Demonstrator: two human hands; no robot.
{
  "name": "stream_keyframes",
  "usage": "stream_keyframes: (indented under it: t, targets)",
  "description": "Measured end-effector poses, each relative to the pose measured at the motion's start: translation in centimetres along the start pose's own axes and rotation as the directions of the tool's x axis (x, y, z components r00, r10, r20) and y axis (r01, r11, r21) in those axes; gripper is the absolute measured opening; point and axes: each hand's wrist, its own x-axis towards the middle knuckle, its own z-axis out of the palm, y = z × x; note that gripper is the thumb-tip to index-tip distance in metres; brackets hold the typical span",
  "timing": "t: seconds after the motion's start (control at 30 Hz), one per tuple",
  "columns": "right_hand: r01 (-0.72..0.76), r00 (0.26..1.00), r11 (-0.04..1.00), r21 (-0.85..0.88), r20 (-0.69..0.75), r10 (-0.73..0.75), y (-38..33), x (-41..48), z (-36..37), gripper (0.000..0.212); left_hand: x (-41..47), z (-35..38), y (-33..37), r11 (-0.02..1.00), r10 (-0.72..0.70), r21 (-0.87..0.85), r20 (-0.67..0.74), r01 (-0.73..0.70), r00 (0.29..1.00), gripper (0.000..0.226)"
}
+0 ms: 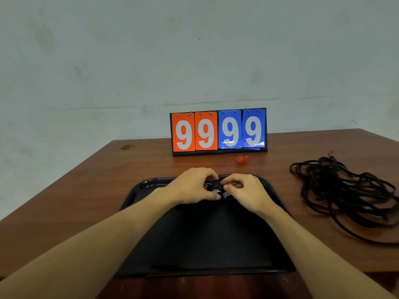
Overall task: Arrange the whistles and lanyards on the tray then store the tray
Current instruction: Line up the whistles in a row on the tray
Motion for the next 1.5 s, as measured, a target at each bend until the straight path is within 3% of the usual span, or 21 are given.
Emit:
stream_keyframes:
  t: [0.2, 0.4, 0.67, 0.87, 0.93, 1.1, 1.23, 1.37, 1.43, 1.5]
  targets:
    - [0.048, 0.999, 0.999, -0.025, -0.003, -0.048, 0.0, -0.1, 0.0, 0.012, -0.4, 0.5, -0.3, 1.0, 0.012, 0.003, 0.002, -0.012, 1.0, 0.042]
    - [0.041, 0.999, 0.999, -0.034, -0.007, -0.041, 0.0, 0.0, 0.1, 0.016, -0.8, 0.4, -0.7, 0.993, -0.015, -0.117, 0.008, 0.016, 1.0, 0.054]
    - [0.026, 1.0, 0.998, -0.06, 0.011, -0.026, -0.2, -0.2, 0.3, 0.027, -0.8, 0.4, -0.6, 0.99, -0.034, -0.136, 0.032, 0.038, 0.999, 0.062]
    - [-0.031, 0.987, 0.999, 0.033, -0.158, 0.036, -0.4, 0.6, -0.4, 0.017, -0.4, -0.7, -0.6, 0.983, -0.039, -0.179, 0.038, 0.045, 0.999, 0.072]
    - [-0.047, 0.977, 0.999, -0.007, -0.207, 0.044, -0.5, 1.8, -1.4, 0.015, 0.2, -1.3, -0.5, 0.978, -0.034, -0.203, 0.004, 0.035, 0.999, 0.07]
    - [-0.072, 0.976, 0.977, -0.203, -0.218, 0.027, 0.8, 5.9, -3.3, 0.025, 2.1, -2.0, -0.8, 0.965, 0.011, -0.26, -0.125, -0.044, 0.992, 0.04]
    - [-0.098, 0.985, 0.941, -0.322, -0.165, 0.047, 2.3, 9.0, -3.6, 0.045, 3.7, -2.0, -2.2, 0.967, -0.011, -0.249, -0.235, -0.049, 0.972, 0.029]
    - [-0.141, 0.988, 0.906, -0.4, -0.116, 0.103, 3.2, 11.5, -2.7, 0.063, 4.2, -1.6, -4.1, 0.967, -0.047, -0.255, -0.239, -0.016, 0.97, 0.027]
    - [-0.153, 0.988, 0.876, -0.457, -0.096, 0.122, 3.7, 12.1, -2.3, 0.057, 3.9, -1.4, -4.9, 0.966, -0.056, -0.259, -0.226, -0.004, 0.972, 0.026]
    - [-0.149, 0.988, 0.858, -0.493, -0.104, 0.112, 3.9, 12.1, -2.2, 0.038, 3.5, -1.4, -5.4, 0.968, -0.067, -0.251, -0.213, 0.012, 0.975, 0.026]
